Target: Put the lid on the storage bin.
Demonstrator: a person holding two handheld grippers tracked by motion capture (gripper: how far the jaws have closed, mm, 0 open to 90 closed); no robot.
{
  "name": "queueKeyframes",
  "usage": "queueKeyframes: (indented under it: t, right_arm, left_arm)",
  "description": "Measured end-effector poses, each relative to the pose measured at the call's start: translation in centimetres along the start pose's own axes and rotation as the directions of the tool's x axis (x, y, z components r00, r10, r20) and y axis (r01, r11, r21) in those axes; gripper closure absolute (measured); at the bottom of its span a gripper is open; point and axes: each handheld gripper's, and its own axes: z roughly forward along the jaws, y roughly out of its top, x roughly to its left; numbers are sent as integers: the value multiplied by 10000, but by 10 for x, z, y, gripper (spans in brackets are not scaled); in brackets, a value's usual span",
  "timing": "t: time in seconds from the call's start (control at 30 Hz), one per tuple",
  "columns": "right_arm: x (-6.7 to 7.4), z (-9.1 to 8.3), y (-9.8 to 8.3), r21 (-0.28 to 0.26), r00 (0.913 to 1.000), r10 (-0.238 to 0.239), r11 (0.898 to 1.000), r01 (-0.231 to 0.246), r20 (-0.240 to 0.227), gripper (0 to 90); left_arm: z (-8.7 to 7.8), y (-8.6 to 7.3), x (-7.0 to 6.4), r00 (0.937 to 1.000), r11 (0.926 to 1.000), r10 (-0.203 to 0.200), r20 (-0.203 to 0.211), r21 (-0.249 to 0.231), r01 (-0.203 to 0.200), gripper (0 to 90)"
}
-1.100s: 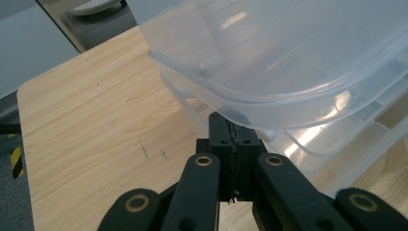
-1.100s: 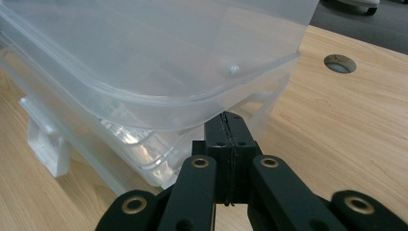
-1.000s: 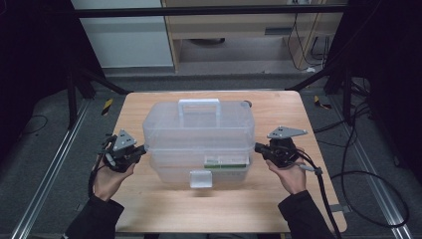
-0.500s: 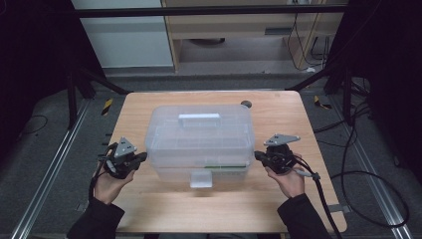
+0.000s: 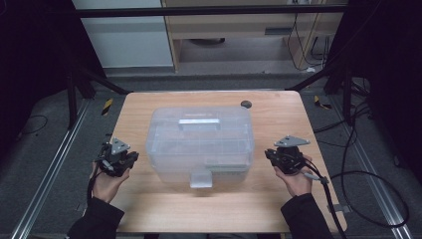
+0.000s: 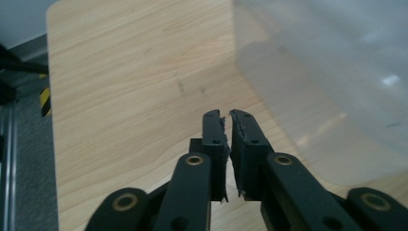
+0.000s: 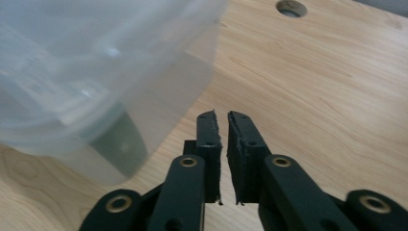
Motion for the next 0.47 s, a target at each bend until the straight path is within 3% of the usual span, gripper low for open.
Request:
queueKeyframes:
  t: [0.1,0.27,0.47]
  right_arm:
    - [-11,-3,-10,-161,9989,270,9995,-265,376,711]
    - [-31,-6,-22,-837,9910,1158,9904,-1100,673,518]
    - [-46,-1,-33,-1002,9822,1564,9842,-1461,1036,318]
  left_arm:
    - [6,-8,8,9991,9995,-297,-312,126,301,751]
    - [9,-17,21,9932,9968,-799,-845,-142,790,599]
    - [12,-23,31,9864,9919,-1269,-1041,-211,1254,450]
